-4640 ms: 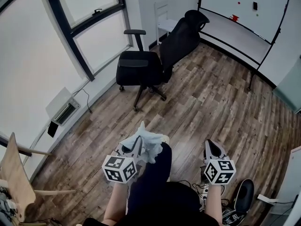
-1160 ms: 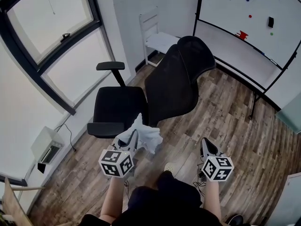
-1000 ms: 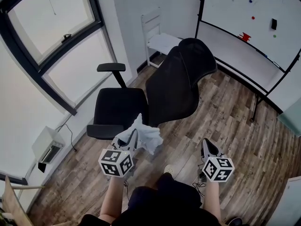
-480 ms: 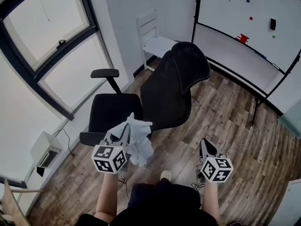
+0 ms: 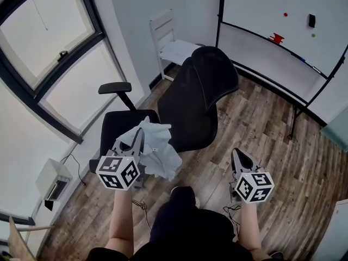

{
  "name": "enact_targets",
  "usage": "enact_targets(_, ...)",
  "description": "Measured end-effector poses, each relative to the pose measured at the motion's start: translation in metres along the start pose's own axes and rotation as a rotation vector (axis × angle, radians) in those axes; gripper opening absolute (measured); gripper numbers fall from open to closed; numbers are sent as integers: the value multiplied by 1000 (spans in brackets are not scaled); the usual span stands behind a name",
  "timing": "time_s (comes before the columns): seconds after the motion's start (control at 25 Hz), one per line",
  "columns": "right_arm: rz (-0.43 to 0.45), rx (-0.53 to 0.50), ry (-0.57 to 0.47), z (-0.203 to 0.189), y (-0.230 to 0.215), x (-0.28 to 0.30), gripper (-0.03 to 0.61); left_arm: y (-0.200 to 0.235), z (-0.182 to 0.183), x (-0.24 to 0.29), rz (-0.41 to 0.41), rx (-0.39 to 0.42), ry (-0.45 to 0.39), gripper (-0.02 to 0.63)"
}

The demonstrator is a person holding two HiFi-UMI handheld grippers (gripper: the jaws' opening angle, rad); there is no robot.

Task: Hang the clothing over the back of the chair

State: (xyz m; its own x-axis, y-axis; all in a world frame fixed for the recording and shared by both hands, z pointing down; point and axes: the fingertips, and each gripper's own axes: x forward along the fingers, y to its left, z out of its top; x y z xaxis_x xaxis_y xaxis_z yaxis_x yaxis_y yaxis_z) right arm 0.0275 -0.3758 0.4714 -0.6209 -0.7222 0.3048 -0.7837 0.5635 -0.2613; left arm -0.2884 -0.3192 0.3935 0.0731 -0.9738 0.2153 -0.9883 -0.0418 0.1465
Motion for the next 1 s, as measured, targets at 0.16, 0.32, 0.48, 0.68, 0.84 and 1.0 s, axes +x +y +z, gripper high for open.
enact_targets(0.16,-19,-7,-25,18,-2,14,0,10,20,28,-29,18,-14,15)
enact_targets(0.32,-49,-7,-33,37,-9,25,0,10,33,59,-69,24,2,15)
enact_targets(0.48,-67,-20,-43,59,-14,38,0,6,51,90,-119,46,-1,15)
enact_targets(0.68,-88,-30,-64,81,-19,53,0,4,80,118,-166,77,-31,15)
enact_targets(0.84,-109,-47,-92,98,-22,62,0,4,98,135,-197,98,-53,15)
enact_targets(1.0,-124,-69,-107,111,-25,69,0,2,110,152,-227,107,-83,14)
